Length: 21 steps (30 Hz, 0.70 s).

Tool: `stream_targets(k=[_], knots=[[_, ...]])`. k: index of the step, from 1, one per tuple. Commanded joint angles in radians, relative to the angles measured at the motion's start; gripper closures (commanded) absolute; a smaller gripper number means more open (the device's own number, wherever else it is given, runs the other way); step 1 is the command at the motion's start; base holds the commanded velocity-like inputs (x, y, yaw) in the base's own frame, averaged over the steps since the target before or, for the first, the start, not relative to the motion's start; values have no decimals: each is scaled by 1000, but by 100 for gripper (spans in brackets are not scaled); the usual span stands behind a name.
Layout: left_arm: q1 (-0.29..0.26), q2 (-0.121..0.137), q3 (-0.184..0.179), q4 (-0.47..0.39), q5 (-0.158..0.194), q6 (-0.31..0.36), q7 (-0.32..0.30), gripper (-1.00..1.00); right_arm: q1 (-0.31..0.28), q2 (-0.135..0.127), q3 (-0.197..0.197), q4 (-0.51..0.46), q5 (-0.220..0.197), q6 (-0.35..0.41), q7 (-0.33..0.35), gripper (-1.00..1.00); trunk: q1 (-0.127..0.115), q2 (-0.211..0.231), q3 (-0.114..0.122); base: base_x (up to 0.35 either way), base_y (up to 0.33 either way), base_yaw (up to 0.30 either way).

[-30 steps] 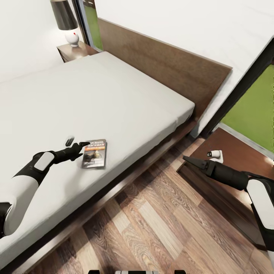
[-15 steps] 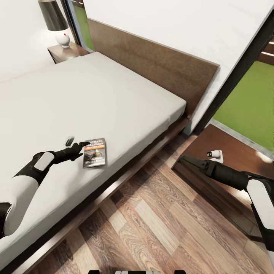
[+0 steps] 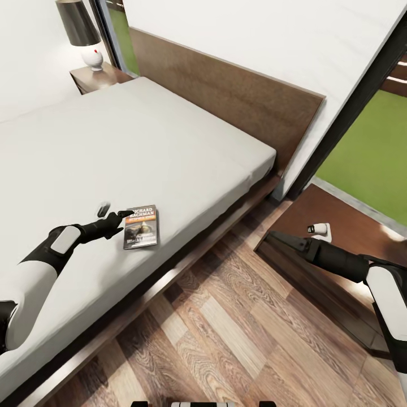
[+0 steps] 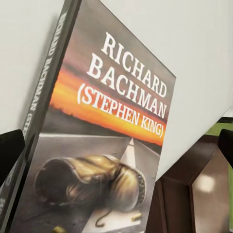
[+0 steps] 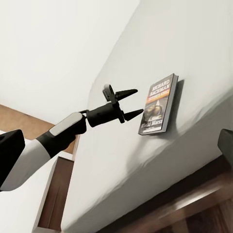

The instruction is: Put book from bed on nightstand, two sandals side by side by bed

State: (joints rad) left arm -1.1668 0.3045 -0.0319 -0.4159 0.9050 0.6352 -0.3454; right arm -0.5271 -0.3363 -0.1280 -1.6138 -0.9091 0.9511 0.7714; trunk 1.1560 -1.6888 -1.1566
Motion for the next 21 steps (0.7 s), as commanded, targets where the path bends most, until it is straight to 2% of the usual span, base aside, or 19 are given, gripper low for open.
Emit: stream_targets(k=[1,11,21], knots=[[-1,1,-3,0,5,3,-1,-100,-1,0,-1,0,1,5,3,-100,0,0,-1,0,-19,-2],[-1,1,-3,0,5,3,-1,-100,-1,-1,-1,0,1,5,3,-100,0,0,-1,0,-146,-1],[-1,1,-3,0,5,3,-1,-100,-1,-1,-1,0,1,5,3,-100,0,0,-1,0,-46,-3]])
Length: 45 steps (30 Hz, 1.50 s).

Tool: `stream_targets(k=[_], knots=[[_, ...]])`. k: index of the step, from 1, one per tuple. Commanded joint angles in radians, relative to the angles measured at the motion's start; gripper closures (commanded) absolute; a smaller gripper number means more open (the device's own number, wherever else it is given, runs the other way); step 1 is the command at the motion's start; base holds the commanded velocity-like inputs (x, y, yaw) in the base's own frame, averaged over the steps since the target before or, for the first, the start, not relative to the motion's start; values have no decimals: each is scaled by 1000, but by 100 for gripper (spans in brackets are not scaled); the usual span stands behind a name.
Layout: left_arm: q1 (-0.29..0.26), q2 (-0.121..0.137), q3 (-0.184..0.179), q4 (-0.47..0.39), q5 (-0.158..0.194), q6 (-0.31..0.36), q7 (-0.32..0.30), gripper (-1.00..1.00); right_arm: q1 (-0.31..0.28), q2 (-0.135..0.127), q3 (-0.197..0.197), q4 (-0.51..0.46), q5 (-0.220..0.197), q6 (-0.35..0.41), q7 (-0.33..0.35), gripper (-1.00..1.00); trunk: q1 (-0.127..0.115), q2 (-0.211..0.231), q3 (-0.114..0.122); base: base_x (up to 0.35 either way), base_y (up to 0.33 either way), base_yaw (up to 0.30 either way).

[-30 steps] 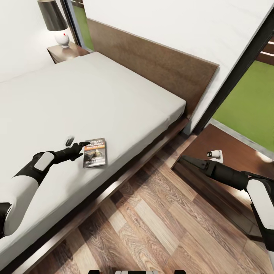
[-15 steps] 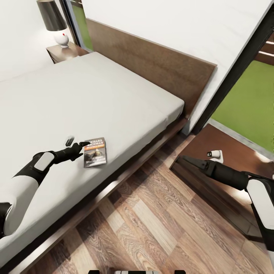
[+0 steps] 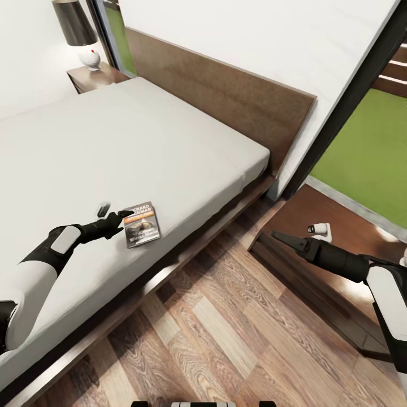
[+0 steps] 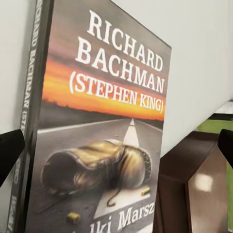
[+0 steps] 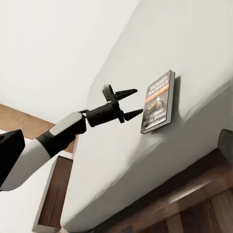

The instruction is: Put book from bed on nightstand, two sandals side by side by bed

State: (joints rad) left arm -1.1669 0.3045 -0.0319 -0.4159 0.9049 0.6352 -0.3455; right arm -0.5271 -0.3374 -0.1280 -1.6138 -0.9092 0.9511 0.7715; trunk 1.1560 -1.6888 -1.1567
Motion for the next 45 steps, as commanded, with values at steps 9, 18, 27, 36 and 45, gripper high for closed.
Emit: stream_targets(k=[9,18,27,36,45], knots=[[-1,1,-3,0,5,3,-1,-100,-1,0,-1,0,1,5,3,-100,0,0,-1,0,-5,-121],[0,1,-3,0,5,3,-1,-100,-1,0,-1,0,1,5,3,-100,0,0,-1,0,-1,-47],[1,2,-3,0,5,3,-2,-100,-1,1,-1,0,1,4,3,-100,0,0,-1,0,0,-6],[2,5,-3,0,5,2,-4,-100,-1,0,-1,0,1,4,3,-100,0,0,-1,0,109,-1],[3,5,-2,0,5,3,-4,-100,-1,0,-1,0,1,4,3,-100,0,0,-1,28,41,0]])
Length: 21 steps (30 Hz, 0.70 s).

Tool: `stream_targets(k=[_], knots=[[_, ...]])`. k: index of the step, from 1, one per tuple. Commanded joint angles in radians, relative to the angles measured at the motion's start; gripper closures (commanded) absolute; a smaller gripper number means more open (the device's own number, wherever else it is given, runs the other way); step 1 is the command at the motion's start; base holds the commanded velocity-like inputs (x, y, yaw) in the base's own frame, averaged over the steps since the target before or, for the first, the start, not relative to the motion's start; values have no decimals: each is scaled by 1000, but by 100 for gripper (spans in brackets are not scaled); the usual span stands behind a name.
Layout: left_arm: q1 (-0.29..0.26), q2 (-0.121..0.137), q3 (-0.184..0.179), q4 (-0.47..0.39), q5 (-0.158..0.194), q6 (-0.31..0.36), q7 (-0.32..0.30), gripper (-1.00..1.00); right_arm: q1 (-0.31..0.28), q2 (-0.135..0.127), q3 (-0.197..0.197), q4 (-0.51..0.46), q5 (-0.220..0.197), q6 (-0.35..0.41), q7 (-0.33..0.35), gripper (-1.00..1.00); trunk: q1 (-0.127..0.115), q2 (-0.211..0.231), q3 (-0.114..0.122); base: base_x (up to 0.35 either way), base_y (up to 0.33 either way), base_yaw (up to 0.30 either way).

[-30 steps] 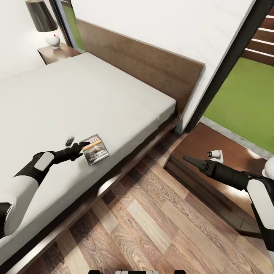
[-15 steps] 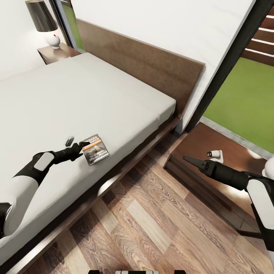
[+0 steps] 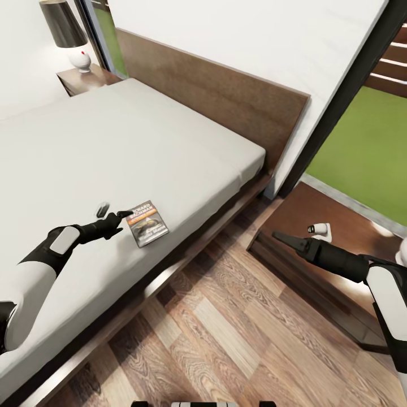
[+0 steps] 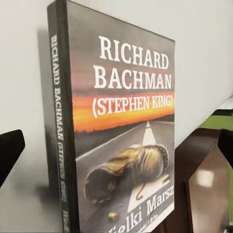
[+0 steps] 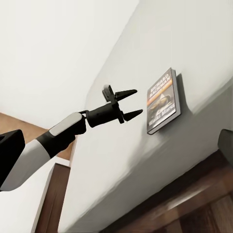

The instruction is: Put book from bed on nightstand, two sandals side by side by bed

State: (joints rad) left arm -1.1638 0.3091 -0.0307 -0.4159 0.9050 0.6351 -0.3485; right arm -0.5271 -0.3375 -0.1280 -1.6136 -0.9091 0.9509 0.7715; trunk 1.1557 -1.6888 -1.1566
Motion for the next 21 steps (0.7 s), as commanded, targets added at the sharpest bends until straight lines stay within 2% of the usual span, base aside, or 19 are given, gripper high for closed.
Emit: stream_targets(k=[1,10,17,21], knots=[[-1,1,-3,0,5,3,-1,-100,-1,0,-1,0,1,5,3,-100,0,0,-1,161,63,0],[0,1,-3,0,5,2,0,-100,-1,0,-1,0,1,5,3,-100,0,0,-1,167,57,0],[0,-1,-4,0,5,2,2,-100,-1,-1,-2,0,1,5,3,-100,0,0,-1,30,10,-6],[-1,-3,-4,0,5,2,3,-100,-1,-1,-2,0,1,5,3,-100,0,0,-1,9,3,-110]])
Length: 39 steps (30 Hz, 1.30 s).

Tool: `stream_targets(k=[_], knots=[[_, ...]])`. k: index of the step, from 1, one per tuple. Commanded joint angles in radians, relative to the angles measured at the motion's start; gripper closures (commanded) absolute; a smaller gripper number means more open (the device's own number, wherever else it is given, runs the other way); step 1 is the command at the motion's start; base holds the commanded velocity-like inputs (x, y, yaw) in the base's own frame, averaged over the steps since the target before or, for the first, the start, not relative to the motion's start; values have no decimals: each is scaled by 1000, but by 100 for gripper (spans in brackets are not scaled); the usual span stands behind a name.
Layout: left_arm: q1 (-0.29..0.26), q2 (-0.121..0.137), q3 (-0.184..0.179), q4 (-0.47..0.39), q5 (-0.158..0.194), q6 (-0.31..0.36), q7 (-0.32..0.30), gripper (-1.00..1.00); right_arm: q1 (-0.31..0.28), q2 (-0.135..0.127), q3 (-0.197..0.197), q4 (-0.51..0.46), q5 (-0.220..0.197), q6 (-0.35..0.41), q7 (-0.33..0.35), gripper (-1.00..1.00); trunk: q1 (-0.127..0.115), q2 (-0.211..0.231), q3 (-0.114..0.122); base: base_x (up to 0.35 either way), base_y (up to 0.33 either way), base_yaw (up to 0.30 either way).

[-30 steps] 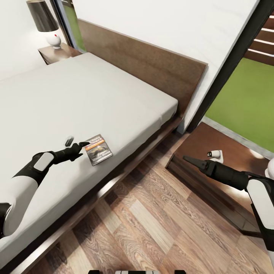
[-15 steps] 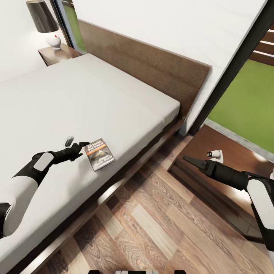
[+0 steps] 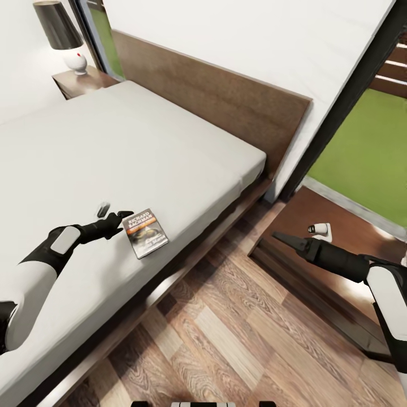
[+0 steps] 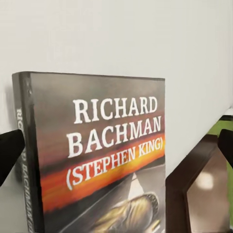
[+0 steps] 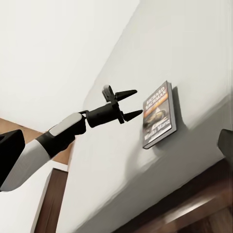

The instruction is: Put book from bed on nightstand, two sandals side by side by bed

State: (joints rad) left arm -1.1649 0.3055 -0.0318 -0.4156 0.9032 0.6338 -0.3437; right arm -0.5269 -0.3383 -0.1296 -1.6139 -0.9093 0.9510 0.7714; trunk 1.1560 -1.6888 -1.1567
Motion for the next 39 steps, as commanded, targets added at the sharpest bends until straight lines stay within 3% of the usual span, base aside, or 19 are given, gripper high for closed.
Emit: stream_targets(k=[1,10,39], knots=[[0,1,-3,0,6,4,-1,-100,-1,0,-1,0,1,5,3,-100,0,0,-1,5,2,-178],[-1,0,-3,0,6,4,0,-100,-1,-1,-1,0,1,5,3,-100,0,0,-1,2,1,-171],[-1,0,-3,0,6,4,-1,-100,-1,0,-1,0,1,4,3,-100,0,0,-1,0,0,-65]])
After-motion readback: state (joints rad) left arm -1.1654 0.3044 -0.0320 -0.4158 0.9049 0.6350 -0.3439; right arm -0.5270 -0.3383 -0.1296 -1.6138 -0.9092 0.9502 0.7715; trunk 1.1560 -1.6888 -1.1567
